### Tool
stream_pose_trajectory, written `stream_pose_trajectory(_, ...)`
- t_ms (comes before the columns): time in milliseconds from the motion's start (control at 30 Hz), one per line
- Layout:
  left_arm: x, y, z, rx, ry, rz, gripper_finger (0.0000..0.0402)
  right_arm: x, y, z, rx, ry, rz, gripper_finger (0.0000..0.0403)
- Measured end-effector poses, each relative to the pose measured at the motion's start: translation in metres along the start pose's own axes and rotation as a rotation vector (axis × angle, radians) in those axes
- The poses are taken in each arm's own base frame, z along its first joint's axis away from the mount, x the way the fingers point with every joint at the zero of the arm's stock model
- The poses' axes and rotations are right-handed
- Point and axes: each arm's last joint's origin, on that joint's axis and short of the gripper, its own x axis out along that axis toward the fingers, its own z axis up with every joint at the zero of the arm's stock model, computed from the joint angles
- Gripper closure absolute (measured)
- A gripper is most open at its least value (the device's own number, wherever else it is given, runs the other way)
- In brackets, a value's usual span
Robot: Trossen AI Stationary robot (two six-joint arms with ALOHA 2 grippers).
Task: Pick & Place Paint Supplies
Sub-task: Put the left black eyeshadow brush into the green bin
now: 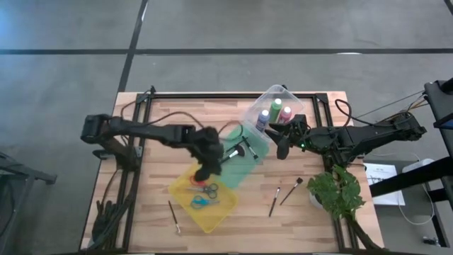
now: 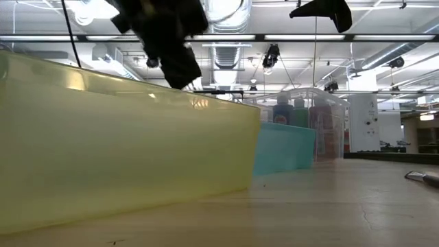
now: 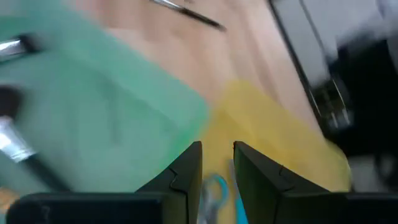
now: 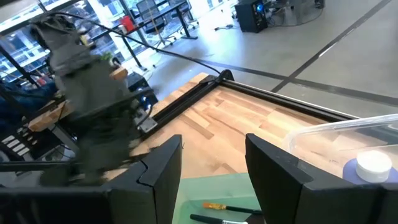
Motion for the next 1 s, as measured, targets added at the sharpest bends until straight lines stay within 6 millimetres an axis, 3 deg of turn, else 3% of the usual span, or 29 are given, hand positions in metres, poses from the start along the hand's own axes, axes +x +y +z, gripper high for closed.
stream_pose_trajectory(200, 0.002, -0.055, -0.020, 0.278, 0.167, -0.024, 0.0300, 0.000, 0.000, -0.001, 0.012, 0.018, 0.019, 0.0232)
stream_pose_trajectory(433, 0.009, -0.124, -0.060, 0.433, 0.322, -0.114, 0.0299, 0.000, 0.000, -0.003, 0.036, 0.052, 0.027, 0.0232)
stream_pose_trajectory(667, 0.019, -0.188, -0.094, 0.507, 0.341, -0.052, 0.0299, 0.000, 0.000, -0.004, 0.038, 0.067, 0.039, 0.0232)
stream_pose_trajectory(800, 0.027, -0.205, -0.109, 0.540, 0.343, 0.038, 0.0299, 0.000, -0.001, -0.006, 0.024, 0.082, 0.028, 0.0232)
stream_pose_trajectory(1000, 0.051, -0.209, -0.122, 0.565, 0.384, 0.065, 0.0299, 0.000, -0.002, -0.006, 0.021, 0.084, 0.027, 0.0232)
